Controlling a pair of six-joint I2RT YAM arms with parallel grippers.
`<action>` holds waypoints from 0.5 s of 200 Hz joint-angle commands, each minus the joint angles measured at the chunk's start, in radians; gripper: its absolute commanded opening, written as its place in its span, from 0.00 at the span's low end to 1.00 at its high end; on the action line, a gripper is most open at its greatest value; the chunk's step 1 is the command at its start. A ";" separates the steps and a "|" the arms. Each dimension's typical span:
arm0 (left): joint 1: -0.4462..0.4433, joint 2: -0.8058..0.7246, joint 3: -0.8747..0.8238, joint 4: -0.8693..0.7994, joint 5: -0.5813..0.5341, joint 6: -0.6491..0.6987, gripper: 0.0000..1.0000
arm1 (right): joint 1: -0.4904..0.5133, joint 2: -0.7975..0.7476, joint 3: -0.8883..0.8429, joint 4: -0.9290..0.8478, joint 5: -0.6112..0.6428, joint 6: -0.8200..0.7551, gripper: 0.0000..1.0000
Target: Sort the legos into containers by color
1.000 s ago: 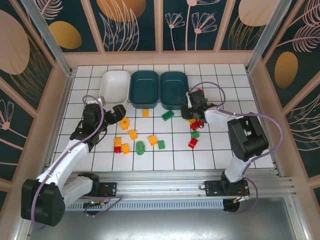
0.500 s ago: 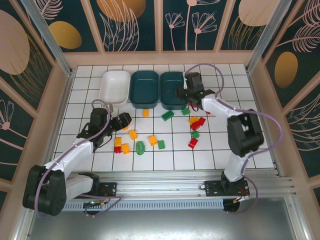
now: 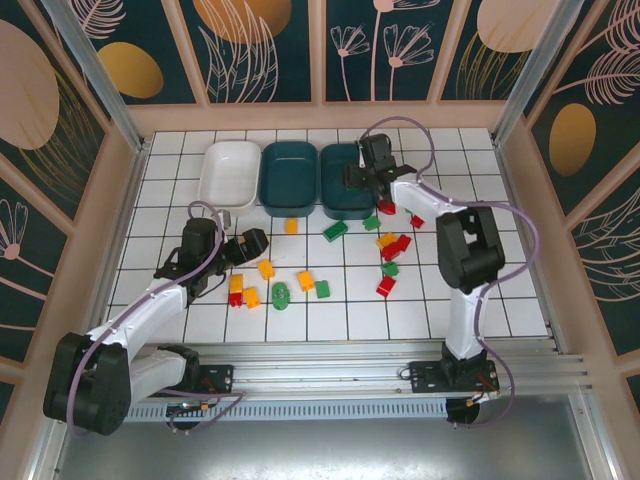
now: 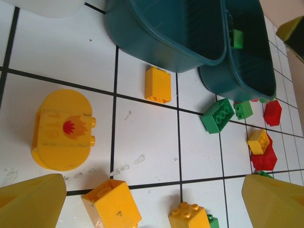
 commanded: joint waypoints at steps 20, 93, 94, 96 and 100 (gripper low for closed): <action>-0.046 0.019 0.003 0.105 0.056 -0.017 0.95 | 0.009 -0.332 -0.362 0.048 0.138 0.212 0.60; -0.330 0.207 0.042 0.199 -0.070 -0.012 0.88 | 0.078 -0.635 -0.767 -0.073 0.199 0.404 0.63; -0.331 0.209 0.041 0.202 -0.070 -0.012 0.88 | 0.078 -0.635 -0.770 -0.072 0.198 0.406 0.63; -0.333 0.211 0.040 0.205 -0.069 -0.013 0.88 | 0.078 -0.636 -0.778 -0.069 0.195 0.410 0.63; -0.338 0.214 0.037 0.213 -0.070 -0.020 0.88 | 0.078 -0.636 -0.791 -0.059 0.188 0.415 0.63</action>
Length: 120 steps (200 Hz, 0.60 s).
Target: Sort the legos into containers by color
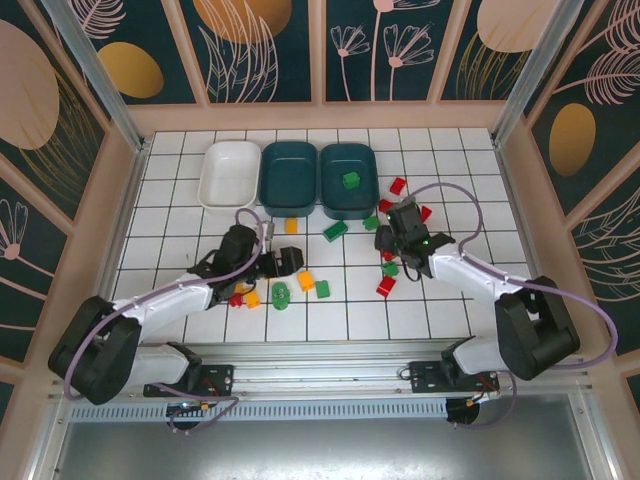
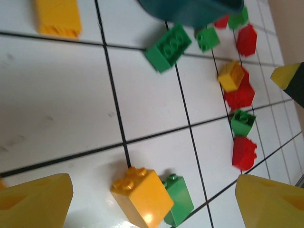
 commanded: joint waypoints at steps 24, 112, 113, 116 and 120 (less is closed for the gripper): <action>-0.041 0.034 0.010 0.096 -0.042 -0.020 0.88 | 0.009 -0.013 -0.099 0.070 -0.019 0.078 0.63; -0.040 -0.142 -0.025 -0.047 -0.109 0.022 0.93 | 0.007 0.244 0.055 0.073 0.069 -0.074 0.61; -0.040 -0.143 -0.026 -0.048 -0.110 0.022 0.93 | 0.007 0.245 0.055 0.073 0.070 -0.075 0.61; -0.040 -0.146 -0.029 -0.050 -0.113 0.022 0.93 | 0.007 0.248 0.058 0.073 0.070 -0.078 0.61; -0.040 -0.151 -0.032 -0.052 -0.114 0.022 0.93 | 0.008 0.253 0.061 0.072 0.070 -0.082 0.60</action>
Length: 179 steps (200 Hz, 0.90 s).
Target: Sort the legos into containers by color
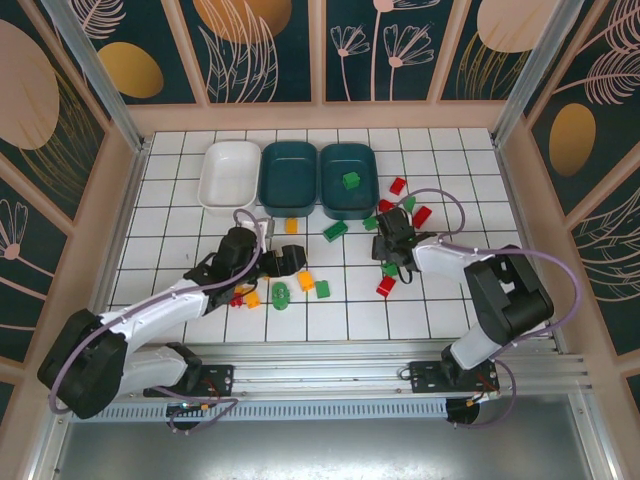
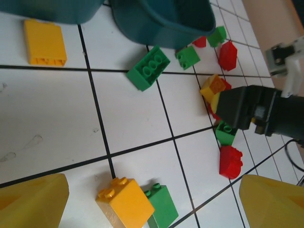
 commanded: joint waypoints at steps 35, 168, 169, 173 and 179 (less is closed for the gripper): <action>-0.005 -0.075 -0.039 -0.076 -0.056 0.028 0.93 | 0.009 0.022 0.042 0.014 0.048 -0.062 0.45; 0.131 -0.394 -0.054 -0.201 -0.469 -0.012 0.99 | 0.238 0.243 0.560 0.158 -0.067 -0.117 0.33; 0.137 -0.395 -0.054 -0.199 -0.460 -0.013 0.99 | 0.238 0.251 0.571 0.158 -0.068 -0.118 0.33; 0.157 -0.397 -0.059 -0.180 -0.422 -0.016 0.98 | 0.240 0.289 0.612 0.156 -0.072 -0.125 0.33; 0.186 -0.392 -0.068 -0.147 -0.349 -0.015 0.99 | 0.239 0.343 0.669 0.149 -0.071 -0.131 0.33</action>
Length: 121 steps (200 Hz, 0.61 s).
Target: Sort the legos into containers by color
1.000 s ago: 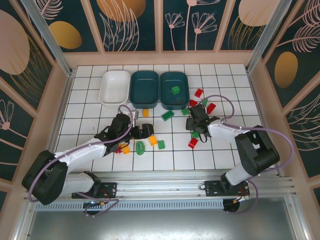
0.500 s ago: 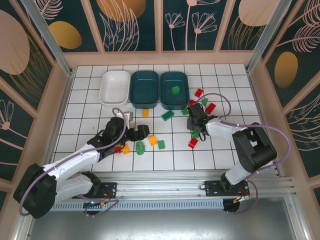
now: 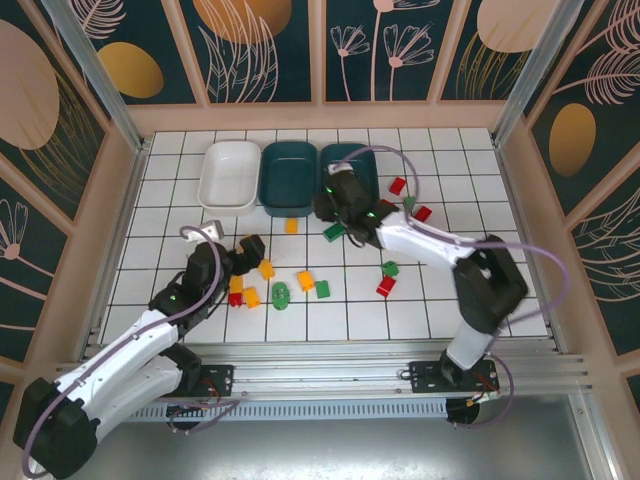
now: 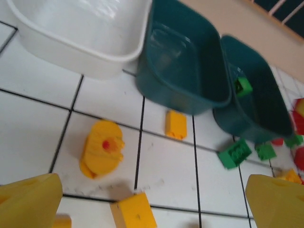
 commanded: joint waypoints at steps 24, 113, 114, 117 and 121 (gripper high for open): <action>0.134 0.045 0.022 0.092 0.303 0.024 0.99 | -0.007 0.342 0.392 0.005 -0.048 -0.064 0.33; 0.136 0.140 0.099 -0.091 0.133 0.063 0.98 | -0.006 0.465 0.718 -0.217 -0.023 -0.099 0.63; 0.136 0.145 0.101 -0.094 0.127 0.062 0.99 | -0.006 0.458 0.714 -0.216 -0.023 -0.099 0.63; 0.135 0.160 0.107 -0.104 0.108 0.056 0.98 | -0.004 0.442 0.695 -0.208 -0.021 -0.100 0.63; 0.136 0.178 0.116 -0.118 0.084 0.047 0.99 | -0.002 0.414 0.665 -0.194 -0.019 -0.101 0.64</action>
